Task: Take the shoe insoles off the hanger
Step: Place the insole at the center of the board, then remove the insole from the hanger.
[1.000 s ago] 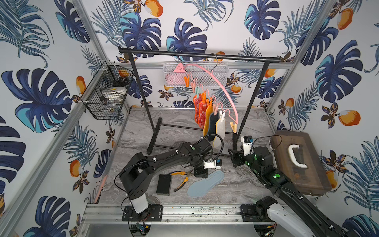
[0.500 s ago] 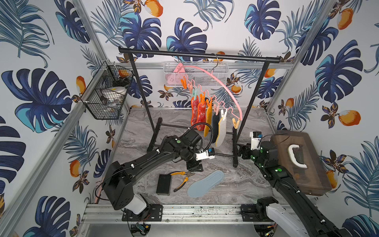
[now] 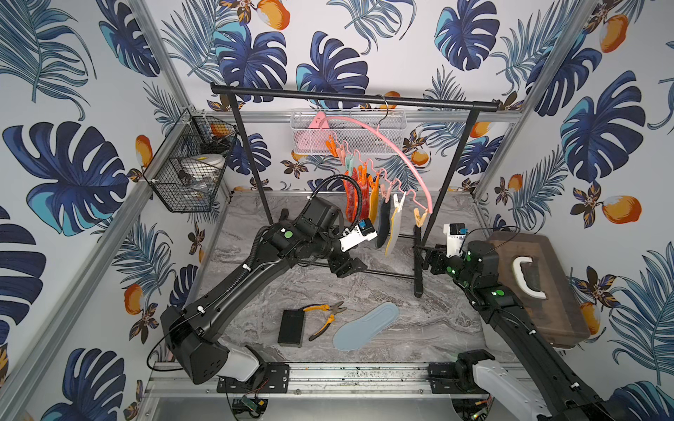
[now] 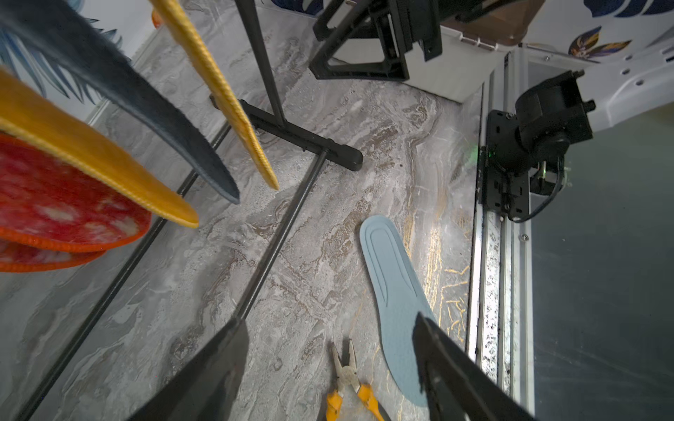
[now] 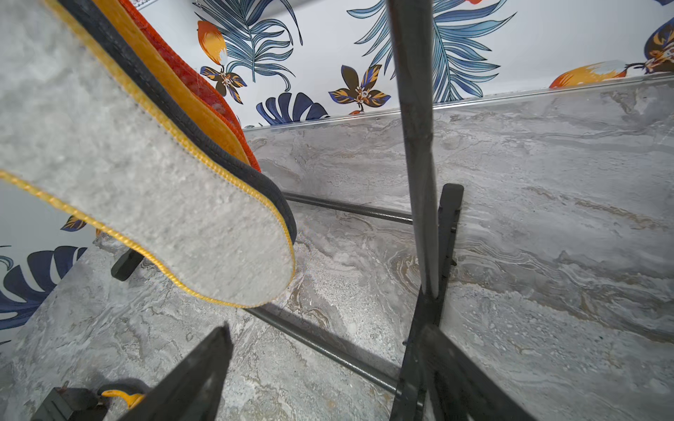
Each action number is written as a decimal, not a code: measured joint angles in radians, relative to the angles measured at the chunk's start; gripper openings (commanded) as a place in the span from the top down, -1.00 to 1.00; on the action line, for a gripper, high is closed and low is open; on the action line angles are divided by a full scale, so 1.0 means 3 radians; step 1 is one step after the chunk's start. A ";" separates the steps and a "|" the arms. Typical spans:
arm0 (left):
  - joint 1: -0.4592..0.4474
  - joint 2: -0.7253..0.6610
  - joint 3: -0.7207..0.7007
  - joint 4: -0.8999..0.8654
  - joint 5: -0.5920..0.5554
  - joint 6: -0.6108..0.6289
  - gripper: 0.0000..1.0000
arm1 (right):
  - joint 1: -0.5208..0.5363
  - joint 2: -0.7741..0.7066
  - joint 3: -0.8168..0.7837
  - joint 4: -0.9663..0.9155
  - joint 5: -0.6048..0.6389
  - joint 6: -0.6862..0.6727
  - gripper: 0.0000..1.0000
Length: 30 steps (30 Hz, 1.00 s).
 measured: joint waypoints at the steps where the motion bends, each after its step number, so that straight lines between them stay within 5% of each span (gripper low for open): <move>1: 0.0011 -0.0010 -0.0010 0.0061 -0.0003 -0.0038 -0.55 | 0.0000 0.0025 0.0013 0.0011 -0.0024 0.0000 -0.68; 15: 0.0137 0.0086 -0.0108 0.0730 0.0120 -0.0518 -0.58 | -0.0003 0.0174 0.0201 0.0188 -0.0412 -0.0005 -0.69; 30: 0.0159 0.0252 -0.0476 0.1331 0.0769 -0.0542 -0.52 | -0.0003 0.0048 0.0251 0.0164 -0.0493 -0.0075 -0.69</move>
